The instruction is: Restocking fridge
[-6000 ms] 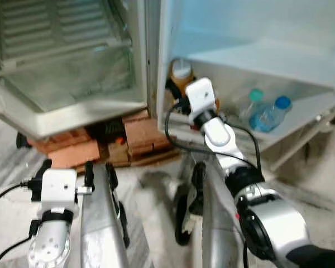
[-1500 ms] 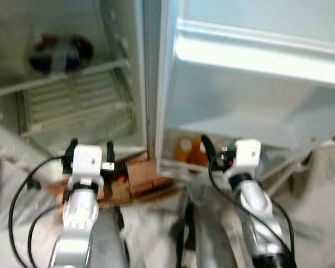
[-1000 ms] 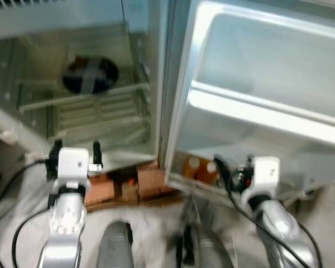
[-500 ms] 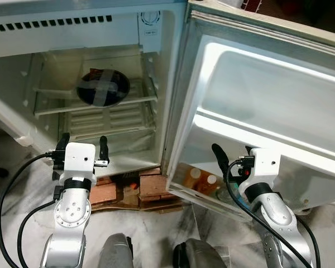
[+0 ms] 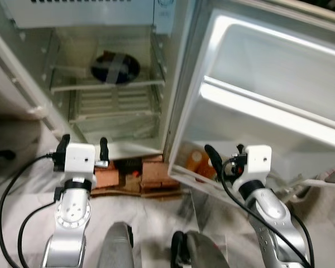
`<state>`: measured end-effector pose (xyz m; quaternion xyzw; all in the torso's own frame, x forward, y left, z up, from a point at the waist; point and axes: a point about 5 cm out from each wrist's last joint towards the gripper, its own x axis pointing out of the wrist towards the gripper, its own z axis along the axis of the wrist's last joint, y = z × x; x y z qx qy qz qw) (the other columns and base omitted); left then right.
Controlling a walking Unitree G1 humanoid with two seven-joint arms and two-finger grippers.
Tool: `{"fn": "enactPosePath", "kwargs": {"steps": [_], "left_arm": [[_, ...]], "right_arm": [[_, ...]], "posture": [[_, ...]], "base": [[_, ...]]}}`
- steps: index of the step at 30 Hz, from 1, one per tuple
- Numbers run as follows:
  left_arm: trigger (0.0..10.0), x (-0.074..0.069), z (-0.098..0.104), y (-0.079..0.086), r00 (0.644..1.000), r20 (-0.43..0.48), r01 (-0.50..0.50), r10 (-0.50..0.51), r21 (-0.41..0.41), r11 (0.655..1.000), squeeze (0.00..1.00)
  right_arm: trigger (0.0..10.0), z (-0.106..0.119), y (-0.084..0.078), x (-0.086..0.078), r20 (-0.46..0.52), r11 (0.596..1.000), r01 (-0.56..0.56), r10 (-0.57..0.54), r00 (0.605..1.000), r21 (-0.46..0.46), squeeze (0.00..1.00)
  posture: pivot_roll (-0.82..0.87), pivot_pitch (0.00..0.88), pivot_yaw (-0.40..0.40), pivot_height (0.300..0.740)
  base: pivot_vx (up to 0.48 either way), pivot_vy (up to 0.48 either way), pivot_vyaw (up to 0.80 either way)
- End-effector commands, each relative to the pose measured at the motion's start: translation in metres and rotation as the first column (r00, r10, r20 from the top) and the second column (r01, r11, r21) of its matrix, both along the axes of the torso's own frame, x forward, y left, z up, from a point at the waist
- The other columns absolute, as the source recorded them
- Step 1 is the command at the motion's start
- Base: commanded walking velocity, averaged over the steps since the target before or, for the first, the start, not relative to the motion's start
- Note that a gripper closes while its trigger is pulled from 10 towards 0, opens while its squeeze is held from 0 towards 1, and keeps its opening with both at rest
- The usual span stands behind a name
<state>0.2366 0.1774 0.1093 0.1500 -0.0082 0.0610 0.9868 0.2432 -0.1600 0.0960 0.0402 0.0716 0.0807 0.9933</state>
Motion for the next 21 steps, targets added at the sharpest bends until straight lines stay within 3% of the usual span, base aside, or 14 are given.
{"fn": "enactPosePath", "kwargs": {"steps": [1, 8, 12, 21], "left_arm": [[10.0, -0.002, -0.007, -0.001, 0.999, -0.033, -0.002, 0.002, 0.005, 1.0, 0.0], [10.0, 0.005, -0.015, 0.0, 0.999, -0.049, 0.017, -0.016, 0.021, 1.0, 0.0], [10.0, 0.013, -0.034, 0.003, 0.993, -0.111, 0.043, -0.039, 0.028, 0.999, 0.0], [10.0, 0.028, -0.044, 0.002, 0.99, -0.118, 0.074, -0.074, -0.004, 0.997, 0.0]], "right_arm": [[10.0, 0.0, -0.005, 0.001, 0.018, 0.999, 0.037, -0.037, 0.999, 0.009, 0.0], [10.0, -0.003, -0.004, 0.009, 0.057, 0.996, 0.087, -0.088, 0.994, 0.016, 0.0], [10.0, -0.007, -0.003, 0.016, 0.079, 0.994, 0.114, -0.114, 0.99, 0.004, 0.0], [10.0, 0.0, -0.006, 0.038, 0.124, 0.995, 0.092, -0.088, 0.988, -0.029, 0.0]], "posture": [[0.07, 0.147, -0.049, 0.74], [0.08, 0.095, -0.021, 0.74], [0.07, 0.01, -0.001, 0.74], [0.06, 0.0, 0.023, 0.74]], "base": [[-0.39, 0.0, 0.0], [-0.374, 0.0, 0.0], [0.0, 0.0, 0.0], [0.0, 0.0, 0.0]]}}
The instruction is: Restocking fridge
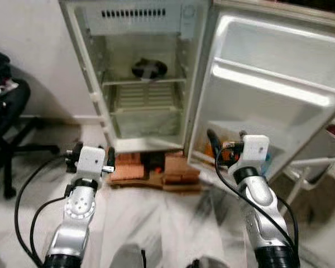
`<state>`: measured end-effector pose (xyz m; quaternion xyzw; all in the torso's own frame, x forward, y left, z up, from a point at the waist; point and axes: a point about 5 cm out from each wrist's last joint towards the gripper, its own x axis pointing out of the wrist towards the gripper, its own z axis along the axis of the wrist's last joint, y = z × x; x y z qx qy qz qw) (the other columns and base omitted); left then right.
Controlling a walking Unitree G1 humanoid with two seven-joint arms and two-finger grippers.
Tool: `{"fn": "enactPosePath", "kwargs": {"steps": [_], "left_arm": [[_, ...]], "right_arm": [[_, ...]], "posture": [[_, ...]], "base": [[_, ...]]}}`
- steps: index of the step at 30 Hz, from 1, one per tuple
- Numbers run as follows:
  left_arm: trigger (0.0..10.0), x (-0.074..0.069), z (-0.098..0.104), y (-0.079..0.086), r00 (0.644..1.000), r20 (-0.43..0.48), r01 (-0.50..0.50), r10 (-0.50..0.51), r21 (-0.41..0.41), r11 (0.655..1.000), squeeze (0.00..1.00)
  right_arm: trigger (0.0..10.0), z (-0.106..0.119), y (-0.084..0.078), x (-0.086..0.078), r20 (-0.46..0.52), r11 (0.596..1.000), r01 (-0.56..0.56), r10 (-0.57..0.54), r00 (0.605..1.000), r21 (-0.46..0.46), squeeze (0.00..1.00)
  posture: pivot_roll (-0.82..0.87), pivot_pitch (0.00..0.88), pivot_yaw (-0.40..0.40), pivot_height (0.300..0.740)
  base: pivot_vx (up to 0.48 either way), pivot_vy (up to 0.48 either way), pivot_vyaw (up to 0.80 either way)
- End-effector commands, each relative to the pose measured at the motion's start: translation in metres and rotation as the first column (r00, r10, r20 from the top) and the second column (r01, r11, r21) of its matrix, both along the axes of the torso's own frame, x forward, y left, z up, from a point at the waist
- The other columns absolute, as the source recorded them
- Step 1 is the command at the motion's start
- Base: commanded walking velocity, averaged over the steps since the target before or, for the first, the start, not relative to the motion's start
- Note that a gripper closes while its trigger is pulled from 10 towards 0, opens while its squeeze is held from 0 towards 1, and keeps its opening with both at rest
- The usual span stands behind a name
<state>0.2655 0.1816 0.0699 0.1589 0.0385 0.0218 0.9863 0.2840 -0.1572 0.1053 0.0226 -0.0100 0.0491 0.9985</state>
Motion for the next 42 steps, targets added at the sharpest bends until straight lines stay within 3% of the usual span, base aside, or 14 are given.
{"fn": "enactPosePath", "kwargs": {"steps": [1, 4, 8, 9, 12, 14, 17, 20, 23, 31, 42], "left_arm": [[10.0, 0.001, -0.006, -0.002, 1.0, -0.017, 0.02, -0.02, -0.007, 1.0, 0.0], [10.0, 0.005, -0.011, -0.001, 0.999, -0.027, 0.046, -0.046, -0.001, 0.999, 0.0], [10.0, 0.008, -0.011, -0.002, 0.998, -0.021, 0.064, -0.064, -0.013, 0.998, 0.0], [10.0, 0.006, -0.011, -0.007, 0.997, 0.0, 0.08, -0.08, -0.009, 0.997, 0.0], [10.0, 0.002, -0.014, -0.008, 0.999, 0.009, 0.051, -0.051, -0.02, 0.998, 0.0], [10.0, 0.0, -0.016, -0.006, 1.0, 0.006, 0.01, -0.01, -0.043, 0.999, 0.0], [10.0, -0.003, -0.014, -0.003, 1.0, 0.015, -0.001, 0.002, -0.031, 1.0, 0.0], [10.0, -0.005, -0.015, 0.0, 1.0, 0.008, -0.003, 0.003, -0.024, 1.0, 0.0], [10.0, -0.012, -0.022, 0.001, 1.0, -0.016, 0.013, -0.013, -0.015, 1.0, 0.0], [10.0, -0.021, -0.026, -0.006, 1.0, -0.024, 0.002, -0.003, -0.038, 0.999, 0.0], [10.0, -0.018, -0.024, -0.009, 1.0, -0.03, 0.0, -0.002, -0.057, 0.998, 0.0]], "right_arm": [[10.0, -0.01, -0.012, 0.0, -0.047, 1.0, 0.024, -0.025, 0.999, -0.012, 0.0], [10.0, -0.016, -0.027, 0.001, -0.094, 0.998, 0.051, -0.053, 0.994, -0.031, 0.0], [10.0, -0.014, -0.029, -0.003, -0.081, 0.998, 0.022, -0.026, 0.996, -0.06, 0.0], [10.0, -0.019, -0.024, -0.008, -0.068, 0.996, -0.013, 0.008, 0.998, -0.085, 0.0], [10.0, -0.025, -0.024, -0.009, -0.077, 0.998, 0.042, -0.046, 0.996, -0.055, 0.0], [10.0, -0.022, -0.017, -0.005, -0.025, 0.997, 0.054, -0.055, 0.998, -0.06, 0.0], [10.0, -0.023, -0.007, 0.001, -0.024, 0.995, 0.1, -0.101, 0.995, -0.029, 0.0], [10.0, -0.019, 0.002, 0.004, -0.007, 0.997, 0.068, -0.068, 0.998, -0.03, 0.0], [10.0, -0.019, 0.011, 0.003, 0.018, 0.995, -0.021, 0.023, 1.0, -0.096, 0.0], [10.0, -0.016, -0.005, 0.004, 0.031, 0.993, 0.022, -0.018, 0.999, -0.115, 0.0], [10.0, -0.014, -0.009, 0.007, 0.038, 0.993, 0.002, 0.003, 0.999, -0.115, 0.0]], "posture": [[0.05, 0.0, 0.03, 0.74], [0.03, 0.0, 0.034, 0.74], [0.04, 0.0, 0.041, 0.74], [0.04, 0.0, 0.024, 0.74], [0.05, 0.0, 0.022, 0.74], [0.06, 0.0, 0.025, 0.74], [0.08, 0.0, 0.014, 0.74], [0.07, 0.0, 0.011, 0.74], [0.07, 0.0, -0.005, 0.74], [0.06, 0.0, -0.023, 0.74], [0.05, 0.002, -0.025, 0.74]], "base": [[0.0, 0.0, 0.0], [0.0, 0.0, 0.0], [0.0, 0.0, 0.0], [0.0, 0.0, -0.49], [0.0, -0.337, -0.54], [0.0, -0.358, -0.21], [0.0, -0.354, 0.0], [0.0, -0.38, 0.0], [0.0, -0.48, 0.0], [0.0, -0.48, 0.0], [0.045, -0.393, 0.0]]}}
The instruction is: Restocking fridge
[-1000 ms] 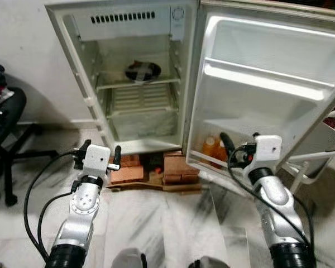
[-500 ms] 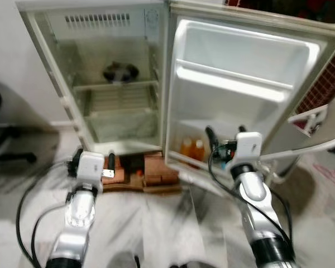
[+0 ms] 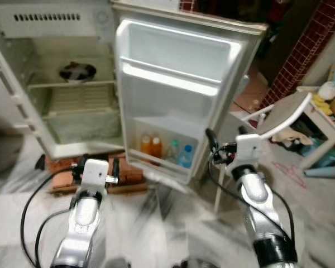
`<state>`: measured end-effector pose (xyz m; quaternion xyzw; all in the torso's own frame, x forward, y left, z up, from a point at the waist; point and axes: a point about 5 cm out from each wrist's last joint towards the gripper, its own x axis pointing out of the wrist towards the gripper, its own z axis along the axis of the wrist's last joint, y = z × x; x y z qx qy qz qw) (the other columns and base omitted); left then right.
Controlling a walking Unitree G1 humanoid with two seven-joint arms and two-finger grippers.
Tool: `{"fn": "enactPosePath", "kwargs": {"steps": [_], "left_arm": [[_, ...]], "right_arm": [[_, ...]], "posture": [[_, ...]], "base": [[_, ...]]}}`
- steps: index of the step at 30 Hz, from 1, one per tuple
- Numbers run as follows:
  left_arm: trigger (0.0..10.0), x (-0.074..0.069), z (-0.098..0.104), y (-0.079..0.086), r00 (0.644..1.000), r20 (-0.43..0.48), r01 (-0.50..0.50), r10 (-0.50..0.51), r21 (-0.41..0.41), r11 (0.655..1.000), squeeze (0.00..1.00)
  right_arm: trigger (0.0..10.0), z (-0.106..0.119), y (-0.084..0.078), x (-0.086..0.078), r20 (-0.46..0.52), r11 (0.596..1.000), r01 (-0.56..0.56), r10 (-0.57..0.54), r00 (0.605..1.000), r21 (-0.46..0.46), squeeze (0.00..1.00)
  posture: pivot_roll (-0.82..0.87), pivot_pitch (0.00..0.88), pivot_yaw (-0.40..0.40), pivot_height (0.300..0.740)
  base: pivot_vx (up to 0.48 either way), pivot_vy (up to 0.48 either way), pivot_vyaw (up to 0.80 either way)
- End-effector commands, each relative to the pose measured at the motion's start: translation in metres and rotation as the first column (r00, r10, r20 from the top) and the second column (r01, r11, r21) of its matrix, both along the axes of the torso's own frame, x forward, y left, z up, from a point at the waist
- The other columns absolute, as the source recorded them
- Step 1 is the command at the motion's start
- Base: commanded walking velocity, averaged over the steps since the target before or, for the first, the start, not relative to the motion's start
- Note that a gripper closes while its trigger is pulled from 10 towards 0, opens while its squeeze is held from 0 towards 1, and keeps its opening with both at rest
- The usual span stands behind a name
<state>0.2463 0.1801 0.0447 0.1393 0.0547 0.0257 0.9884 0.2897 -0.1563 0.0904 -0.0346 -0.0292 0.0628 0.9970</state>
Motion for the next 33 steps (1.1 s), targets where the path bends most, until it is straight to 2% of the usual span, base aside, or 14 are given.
{"fn": "enactPosePath", "kwargs": {"steps": [1, 5, 10, 15, 23, 27, 33], "left_arm": [[10.0, 0.002, 0.002, -0.006, 1.0, 0.005, 0.011, -0.011, -0.007, 1.0, 0.0], [10.0, 0.003, 0.004, -0.005, 1.0, 0.01, 0.009, -0.009, -0.001, 1.0, 0.0], [10.0, 0.003, 0.006, -0.006, 1.0, 0.017, 0.011, -0.011, 0.001, 1.0, 0.0], [10.0, 0.002, 0.005, -0.005, 1.0, 0.008, 0.0, 0.0, 0.004, 1.0, 0.0], [10.0, 0.004, 0.006, -0.006, 1.0, 0.008, -0.012, 0.012, 0.005, 1.0, 0.0], [10.0, 0.002, 0.006, -0.009, 1.0, 0.009, -0.001, 0.001, -0.002, 1.0, 0.0], [10.0, -0.005, -0.002, -0.004, 0.999, -0.037, -0.024, 0.025, 0.018, 1.0, 0.0]], "right_arm": [[10.0, 0.002, -0.009, 0.002, 0.001, 1.0, 0.01, -0.01, 1.0, -0.004, 0.0], [10.0, 0.006, -0.007, 0.003, 0.029, 1.0, -0.012, 0.013, 1.0, -0.012, 0.0], [10.0, 0.008, -0.004, 0.004, 0.034, 1.0, -0.018, 0.019, 0.999, -0.004, 0.0], [10.0, 0.002, 0.001, 0.0, 0.022, 1.0, -0.022, 0.022, 1.0, 0.007, 0.0], [10.0, -0.002, -0.003, 0.003, 0.009, 1.0, 0.0, 0.0, 1.0, 0.012, 0.0], [10.0, 0.001, -0.007, 0.007, 0.014, 1.0, 0.022, -0.022, 1.0, 0.014, 0.0], [10.0, 0.002, -0.005, 0.011, 0.026, 1.0, 0.018, -0.019, 0.999, 0.02, 0.0]], "posture": [[0.05, 0.005, -0.024, 0.74], [0.05, 0.008, -0.024, 0.74], [0.06, 0.019, -0.025, 0.74], [0.07, 0.011, -0.028, 0.74], [0.09, 0.003, -0.045, 0.74], [0.09, 0.002, -0.042, 0.74], [0.1, 0.0, -0.031, 0.74]], "base": [[0.356, 0.0, 0.0], [0.408, 0.0, 0.0], [0.439, 0.0, 0.48], [0.444, 0.0, 0.47], [0.443, 0.0, 0.45], [0.0, 0.0, 0.0], [0.0, 0.0, 0.0]]}}
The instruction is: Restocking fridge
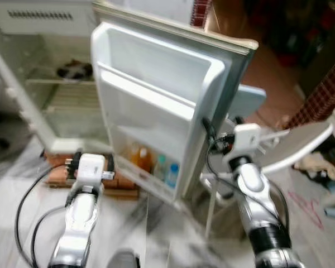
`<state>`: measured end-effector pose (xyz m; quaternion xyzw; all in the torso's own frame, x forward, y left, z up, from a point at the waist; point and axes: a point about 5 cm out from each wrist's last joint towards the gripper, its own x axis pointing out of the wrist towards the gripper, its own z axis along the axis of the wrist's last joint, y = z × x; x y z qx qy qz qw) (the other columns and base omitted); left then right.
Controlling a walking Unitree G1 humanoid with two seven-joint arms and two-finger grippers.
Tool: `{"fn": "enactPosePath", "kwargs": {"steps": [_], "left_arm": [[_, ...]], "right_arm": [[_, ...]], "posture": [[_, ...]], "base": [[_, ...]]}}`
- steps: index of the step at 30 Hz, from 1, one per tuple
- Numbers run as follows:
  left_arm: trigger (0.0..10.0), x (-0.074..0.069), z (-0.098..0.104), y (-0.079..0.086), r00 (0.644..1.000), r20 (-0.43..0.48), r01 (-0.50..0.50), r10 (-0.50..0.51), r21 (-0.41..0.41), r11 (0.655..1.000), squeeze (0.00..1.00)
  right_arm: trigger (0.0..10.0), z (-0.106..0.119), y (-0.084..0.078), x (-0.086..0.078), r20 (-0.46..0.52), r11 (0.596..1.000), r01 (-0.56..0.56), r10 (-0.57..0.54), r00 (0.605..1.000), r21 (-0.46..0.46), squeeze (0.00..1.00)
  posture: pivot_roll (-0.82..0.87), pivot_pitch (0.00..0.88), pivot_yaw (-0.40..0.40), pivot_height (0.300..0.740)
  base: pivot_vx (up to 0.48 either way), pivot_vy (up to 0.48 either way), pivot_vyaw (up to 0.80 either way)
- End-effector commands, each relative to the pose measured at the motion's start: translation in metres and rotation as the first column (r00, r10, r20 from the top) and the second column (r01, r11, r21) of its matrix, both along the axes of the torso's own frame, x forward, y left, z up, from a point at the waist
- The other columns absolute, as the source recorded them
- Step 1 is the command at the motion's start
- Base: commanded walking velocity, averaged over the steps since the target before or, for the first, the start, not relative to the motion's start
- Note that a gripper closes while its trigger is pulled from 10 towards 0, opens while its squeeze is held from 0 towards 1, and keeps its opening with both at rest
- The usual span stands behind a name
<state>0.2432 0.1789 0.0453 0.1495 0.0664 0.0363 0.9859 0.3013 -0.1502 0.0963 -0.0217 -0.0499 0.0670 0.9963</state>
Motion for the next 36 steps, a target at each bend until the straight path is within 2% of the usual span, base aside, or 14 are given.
{"fn": "enactPosePath", "kwargs": {"steps": [1, 10, 11, 17, 19, 21, 23, 24, 26, 28, 29, 30, 34, 36], "left_arm": [[10.0, -0.006, -0.009, 0.002, 0.998, -0.055, -0.025, 0.025, -0.015, 1.0, 0.0], [10.0, -0.042, -0.034, 0.021, 0.968, -0.251, -0.005, -0.011, -0.066, 0.998, 0.0], [10.0, -0.056, -0.043, 0.028, 0.955, -0.295, -0.023, 0.004, -0.061, 0.998, 0.0], [10.0, -0.074, -0.054, 0.039, 0.929, -0.366, -0.094, 0.053, -0.094, 0.991, 0.0], [10.0, -0.074, -0.054, 0.04, 0.929, -0.367, -0.097, 0.055, -0.098, 0.99, 0.0], [10.0, -0.074, -0.053, 0.039, 0.932, -0.36, -0.072, 0.038, -0.082, 0.994, 0.0], [10.0, -0.075, -0.053, 0.039, 0.932, -0.36, -0.073, 0.041, -0.074, 0.995, 0.0], [10.0, -0.075, -0.053, 0.039, 0.932, -0.36, -0.073, 0.041, -0.074, 0.995, 0.0], [10.0, -0.076, -0.053, 0.039, 0.932, -0.359, -0.088, 0.056, -0.075, 0.993, 0.0], [10.0, -0.077, -0.053, 0.04, 0.931, -0.36, -0.098, 0.064, -0.079, 0.992, 0.0], [10.0, -0.078, -0.054, 0.041, 0.93, -0.36, -0.105, 0.069, -0.082, 0.991, 0.0], [10.0, -0.079, -0.054, 0.041, 0.931, -0.359, -0.109, 0.072, -0.083, 0.991, 0.0], [10.0, -0.084, -0.055, 0.049, 0.929, -0.353, -0.139, 0.11, -0.059, 0.989, 0.0], [10.0, -0.095, -0.056, 0.058, 0.922, -0.353, -0.182, 0.156, -0.042, 0.982, 0.0]], "right_arm": [[10.0, -0.003, -0.009, 0.002, -0.016, 0.999, 0.036, -0.036, 0.999, 0.0, 0.0], [10.0, 0.013, -0.013, 0.023, 0.019, 0.995, 0.091, -0.092, 0.996, 0.038, 0.0], [10.0, 0.018, -0.017, 0.031, 0.03, 0.993, 0.104, -0.106, 0.994, 0.046, 0.0], [10.0, 0.04, -0.018, 0.053, 0.06, 0.987, 0.121, -0.128, 0.99, 0.105, 0.0], [10.0, 0.052, -0.011, 0.061, 0.082, 0.987, 0.071, -0.083, 0.993, 0.143, 0.0], [10.0, 0.068, 0.007, 0.068, 0.115, 0.963, -0.102, 0.075, 0.991, 0.251, 0.0], [10.0, 0.075, 0.023, 0.062, 0.143, 0.87, -0.319, 0.286, 0.947, 0.376, 0.0], [10.0, 0.075, 0.023, 0.062, 0.143, 0.87, -0.319, 0.286, 0.947, 0.376, 0.0], [10.0, 0.077, 0.031, 0.051, 0.177, 0.78, -0.46, 0.426, 0.887, 0.425, 0.0], [10.0, 0.075, 0.036, 0.03, 0.204, 0.673, -0.606, 0.581, 0.788, 0.423, 0.0], [10.0, 0.066, 0.032, 0.0, 0.196, 0.542, -0.707, 0.713, 0.673, 0.455, 0.0], [10.0, 0.064, 0.031, -0.008, 0.196, 0.503, -0.726, 0.742, 0.641, 0.469, 0.0], [10.0, 0.055, 0.019, -0.028, 0.187, 0.424, -0.714, 0.774, 0.605, 0.557, 0.0], [10.0, 0.037, 0.01, -0.031, 0.114, 0.479, -0.663, 0.756, 0.645, 0.575, 0.0]], "posture": [[0.1, 0.0, -0.027, 0.74], [0.12, 0.0, -0.023, 0.74], [0.12, 0.0, -0.022, 0.74], [0.14, 0.0, -0.027, 0.74], [0.15, 0.0, -0.03, 0.74], [0.16, 0.0, -0.035, 0.74], [0.16, 0.0, -0.039, 0.74], [0.16, 0.0, -0.039, 0.74], [0.16, 0.0, -0.04, 0.74], [0.15, 0.003, -0.041, 0.74], [0.15, 0.009, -0.043, 0.74], [0.15, 0.01, -0.043, 0.74], [0.15, 0.019, -0.043, 0.74], [0.15, 0.024, -0.044, 0.74]], "base": [[0.0, 0.0, 0.0], [0.0, 0.0, 0.0], [0.0, 0.0, 0.0], [0.0, 0.0, 0.0], [0.0, 0.0, 0.0], [0.0, 0.0, 0.0], [0.0, 0.0, 0.0], [0.0, 0.0, 0.0], [0.0, 0.0, 0.0], [0.0, 0.0, 0.0], [0.0, 0.0, 0.0], [0.0, 0.0, 0.0], [0.0, 0.0, 0.0], [0.0, 0.0, 0.0]]}}
